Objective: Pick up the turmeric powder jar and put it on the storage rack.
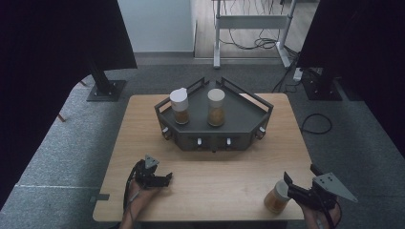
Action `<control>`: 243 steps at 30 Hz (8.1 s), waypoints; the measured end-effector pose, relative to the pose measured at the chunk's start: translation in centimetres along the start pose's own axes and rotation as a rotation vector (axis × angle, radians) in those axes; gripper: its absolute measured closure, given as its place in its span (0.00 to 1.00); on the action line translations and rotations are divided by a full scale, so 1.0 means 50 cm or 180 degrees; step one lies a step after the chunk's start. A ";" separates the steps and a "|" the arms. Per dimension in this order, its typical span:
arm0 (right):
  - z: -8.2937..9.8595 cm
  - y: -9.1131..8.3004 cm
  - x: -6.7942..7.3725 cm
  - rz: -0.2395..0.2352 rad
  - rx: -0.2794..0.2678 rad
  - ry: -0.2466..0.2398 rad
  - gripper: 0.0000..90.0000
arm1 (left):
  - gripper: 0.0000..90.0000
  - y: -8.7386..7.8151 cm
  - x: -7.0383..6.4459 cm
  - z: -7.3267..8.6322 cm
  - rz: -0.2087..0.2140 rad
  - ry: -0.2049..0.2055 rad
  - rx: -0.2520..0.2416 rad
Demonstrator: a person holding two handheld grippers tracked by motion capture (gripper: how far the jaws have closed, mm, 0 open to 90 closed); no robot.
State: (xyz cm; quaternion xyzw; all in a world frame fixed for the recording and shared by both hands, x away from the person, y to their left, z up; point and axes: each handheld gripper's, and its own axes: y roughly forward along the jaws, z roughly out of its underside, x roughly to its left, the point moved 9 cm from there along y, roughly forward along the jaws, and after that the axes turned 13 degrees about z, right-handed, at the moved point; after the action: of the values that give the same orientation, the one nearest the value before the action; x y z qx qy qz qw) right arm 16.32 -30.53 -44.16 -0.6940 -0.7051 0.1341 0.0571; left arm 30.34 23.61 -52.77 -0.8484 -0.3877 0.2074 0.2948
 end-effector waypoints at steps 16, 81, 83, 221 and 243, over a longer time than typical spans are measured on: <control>0.004 -0.006 0.032 -0.0175 -0.0020 -0.0032 0.09 | 0.04 0.000 0.000 0.000 0.0000 0.0000 0.0000; 0.078 -0.023 0.056 -0.0253 0.0319 -0.0115 0.37 | 0.04 0.000 0.000 0.000 0.0000 0.0000 0.0001; 0.077 -0.023 0.057 -0.0232 0.0320 -0.0120 0.37 | 0.04 0.000 0.000 0.000 0.0000 0.0000 0.0001; -0.284 0.252 0.085 -0.0227 -0.0048 -0.0131 0.37 | 0.04 -0.001 0.003 -0.001 0.0042 0.0032 0.0014; -0.316 0.306 0.115 -0.0253 -0.0060 -0.0189 0.37 | 0.04 -0.001 0.004 -0.001 0.0052 0.0040 0.0015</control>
State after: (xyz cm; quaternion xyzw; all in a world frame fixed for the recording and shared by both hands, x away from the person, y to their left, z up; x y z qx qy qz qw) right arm 35.12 -23.09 -33.75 -0.6616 -0.7347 0.1455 0.0349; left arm 30.45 23.77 -52.74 -0.8521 -0.3785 0.2053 0.2976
